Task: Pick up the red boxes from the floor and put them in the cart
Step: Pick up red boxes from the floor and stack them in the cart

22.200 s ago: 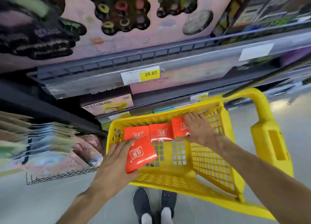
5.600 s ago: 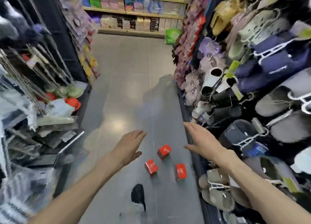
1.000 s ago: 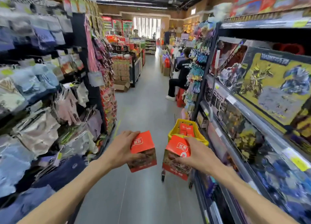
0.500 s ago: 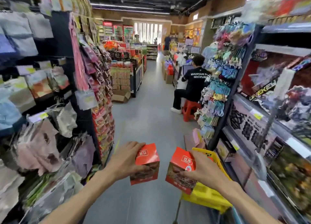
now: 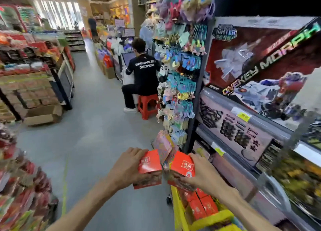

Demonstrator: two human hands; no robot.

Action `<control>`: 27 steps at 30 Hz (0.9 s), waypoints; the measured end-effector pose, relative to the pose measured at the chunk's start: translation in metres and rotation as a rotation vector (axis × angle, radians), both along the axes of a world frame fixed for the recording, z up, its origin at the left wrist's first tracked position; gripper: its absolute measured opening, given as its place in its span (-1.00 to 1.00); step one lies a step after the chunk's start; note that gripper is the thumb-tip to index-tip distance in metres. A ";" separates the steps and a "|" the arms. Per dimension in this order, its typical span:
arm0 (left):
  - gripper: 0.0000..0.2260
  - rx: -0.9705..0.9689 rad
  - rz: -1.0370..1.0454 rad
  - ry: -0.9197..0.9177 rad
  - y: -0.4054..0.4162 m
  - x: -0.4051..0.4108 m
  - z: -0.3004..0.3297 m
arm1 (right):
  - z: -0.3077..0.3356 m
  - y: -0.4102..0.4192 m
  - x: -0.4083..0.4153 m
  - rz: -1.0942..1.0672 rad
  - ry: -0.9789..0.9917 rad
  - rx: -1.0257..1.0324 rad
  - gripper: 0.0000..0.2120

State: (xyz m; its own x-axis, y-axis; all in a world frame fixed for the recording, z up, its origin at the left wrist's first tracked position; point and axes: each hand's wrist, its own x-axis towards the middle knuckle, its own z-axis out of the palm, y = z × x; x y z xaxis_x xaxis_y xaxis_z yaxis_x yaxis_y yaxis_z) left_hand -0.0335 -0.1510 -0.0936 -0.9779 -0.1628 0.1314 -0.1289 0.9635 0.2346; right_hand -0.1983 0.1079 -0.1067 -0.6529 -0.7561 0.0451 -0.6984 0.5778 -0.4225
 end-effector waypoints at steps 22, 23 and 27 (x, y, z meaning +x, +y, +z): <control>-0.14 -0.122 -0.842 -0.338 -0.021 -0.431 -0.172 | -0.119 -0.037 -0.118 -1.058 -0.253 0.074 0.20; -0.20 -0.137 -0.897 -0.337 -0.018 -0.441 -0.183 | -0.125 -0.041 -0.119 -1.120 -0.259 0.042 0.14; -0.27 -0.129 -1.008 -0.418 -0.007 -0.470 -0.234 | -0.162 -0.051 -0.125 -1.277 -0.323 -0.055 0.04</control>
